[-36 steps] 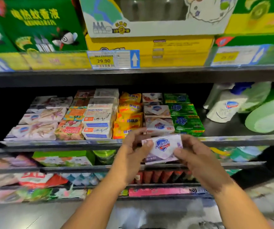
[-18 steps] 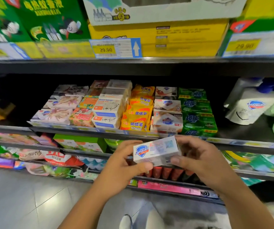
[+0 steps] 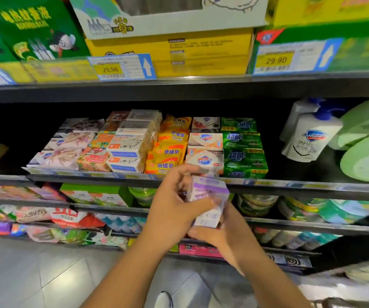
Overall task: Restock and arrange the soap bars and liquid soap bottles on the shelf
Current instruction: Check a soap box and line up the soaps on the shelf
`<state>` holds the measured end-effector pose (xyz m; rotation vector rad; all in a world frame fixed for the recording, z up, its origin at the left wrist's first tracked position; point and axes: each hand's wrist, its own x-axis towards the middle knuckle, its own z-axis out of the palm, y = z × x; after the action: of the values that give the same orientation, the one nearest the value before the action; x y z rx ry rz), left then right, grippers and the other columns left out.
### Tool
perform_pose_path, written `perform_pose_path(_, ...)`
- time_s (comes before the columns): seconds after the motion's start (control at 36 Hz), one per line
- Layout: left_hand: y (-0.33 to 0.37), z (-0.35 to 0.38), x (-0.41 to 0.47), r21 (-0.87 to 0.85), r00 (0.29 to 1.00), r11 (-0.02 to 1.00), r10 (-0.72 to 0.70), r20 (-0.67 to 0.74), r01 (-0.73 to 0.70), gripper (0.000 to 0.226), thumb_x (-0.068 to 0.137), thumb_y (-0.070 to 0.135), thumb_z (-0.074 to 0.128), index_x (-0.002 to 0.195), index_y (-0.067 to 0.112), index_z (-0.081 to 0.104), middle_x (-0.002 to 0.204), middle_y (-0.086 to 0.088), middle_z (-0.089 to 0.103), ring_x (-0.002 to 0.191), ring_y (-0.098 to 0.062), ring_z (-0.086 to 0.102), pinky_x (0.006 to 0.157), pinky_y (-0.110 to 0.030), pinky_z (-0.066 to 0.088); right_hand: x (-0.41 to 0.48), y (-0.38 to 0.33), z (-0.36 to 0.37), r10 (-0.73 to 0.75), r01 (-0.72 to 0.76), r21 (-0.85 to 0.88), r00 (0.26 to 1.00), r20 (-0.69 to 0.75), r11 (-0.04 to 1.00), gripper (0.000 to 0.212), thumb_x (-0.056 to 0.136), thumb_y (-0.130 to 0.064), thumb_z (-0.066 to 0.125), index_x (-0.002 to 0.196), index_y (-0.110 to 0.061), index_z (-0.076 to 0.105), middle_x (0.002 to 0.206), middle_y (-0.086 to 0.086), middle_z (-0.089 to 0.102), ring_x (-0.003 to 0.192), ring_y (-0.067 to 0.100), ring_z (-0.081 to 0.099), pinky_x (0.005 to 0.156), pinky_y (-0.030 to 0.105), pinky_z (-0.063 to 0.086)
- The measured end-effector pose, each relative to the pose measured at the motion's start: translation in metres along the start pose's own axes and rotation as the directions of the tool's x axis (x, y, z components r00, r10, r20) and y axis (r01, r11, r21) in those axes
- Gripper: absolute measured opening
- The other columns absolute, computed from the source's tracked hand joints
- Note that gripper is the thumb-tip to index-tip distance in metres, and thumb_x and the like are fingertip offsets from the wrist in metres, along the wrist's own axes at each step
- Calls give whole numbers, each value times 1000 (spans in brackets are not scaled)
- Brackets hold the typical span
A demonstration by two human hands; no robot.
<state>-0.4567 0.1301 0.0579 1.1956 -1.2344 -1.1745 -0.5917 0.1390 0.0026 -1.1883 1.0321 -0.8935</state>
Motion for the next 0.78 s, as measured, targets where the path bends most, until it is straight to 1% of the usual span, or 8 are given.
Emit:
perform_pose_path(0.08,-4,-10,-4,19,999,1000,-9,-34,9,59,65,14,89,116,19,60,84,1,70,86,-20,67,72,-28,56,-3,4,-22,45,-45,-4,999,0,999,77,62,-11,92,125,-38,57,115,-3,73,105,17,70,85,38,58)
perform_pose_path(0.22,-11,-26,-10,-21,997,997,-74,-16,74,68,61,24,87,120,15,56,80,-3,71,86,-29,66,83,-45,57,-7,-17,-50,-24,39,111,991,-130,993,76,61,-3,84,128,-25,56,105,5,74,98,23,71,79,36,59)
perform_pose_path(0.36,-21,-31,-11,-33,981,987,-152,118,157,69,56,25,87,119,13,60,102,-6,73,95,-21,67,83,-38,57,-2,-45,-36,-182,205,124,967,-179,971,64,64,-7,84,120,-27,61,101,7,73,97,21,70,73,29,58)
perform_pose_path(0.5,-17,-50,-4,-80,975,981,-164,148,177,62,61,15,91,116,8,62,102,-11,74,92,-24,71,76,-34,59,6,-53,-18,-209,206,-32,960,-187,978,54,71,-20,87,118,-33,64,104,0,72,100,17,69,78,32,58)
perform_pose_path(0.58,-10,-70,5,-179,965,949,-247,89,259,49,69,17,84,113,8,65,105,-18,73,93,-30,71,79,-40,59,12,-56,-3,-133,128,-36,963,-236,991,47,71,-33,79,115,-32,64,98,4,72,94,19,70,73,27,57)
perform_pose_path(0.64,-7,-84,13,-187,931,912,-350,105,364,44,74,30,78,110,8,66,98,-18,72,78,-24,70,65,-33,56,19,-54,11,-24,6,-87,976,-216,996,33,79,-38,75,110,-32,67,99,4,72,92,14,71,71,19,54)
perform_pose_path(0.69,-8,-101,20,-94,869,867,-475,142,489,36,84,38,72,104,9,65,78,-12,65,57,-15,58,48,-23,43,26,-50,31,115,-148,-163,974,-197,976,21,88,-44,68,102,-29,69,89,-11,73,80,2,68,67,13,47)
perform_pose_path(0.78,-14,-129,28,25,785,801,-592,180,598,30,88,40,69,98,12,63,57,-3,56,47,-14,49,41,-18,28,34,-33,53,178,-231,-225,956,-234,947,38,89,-61,57,98,-26,68,93,-19,67,86,-1,60,81,25,45)
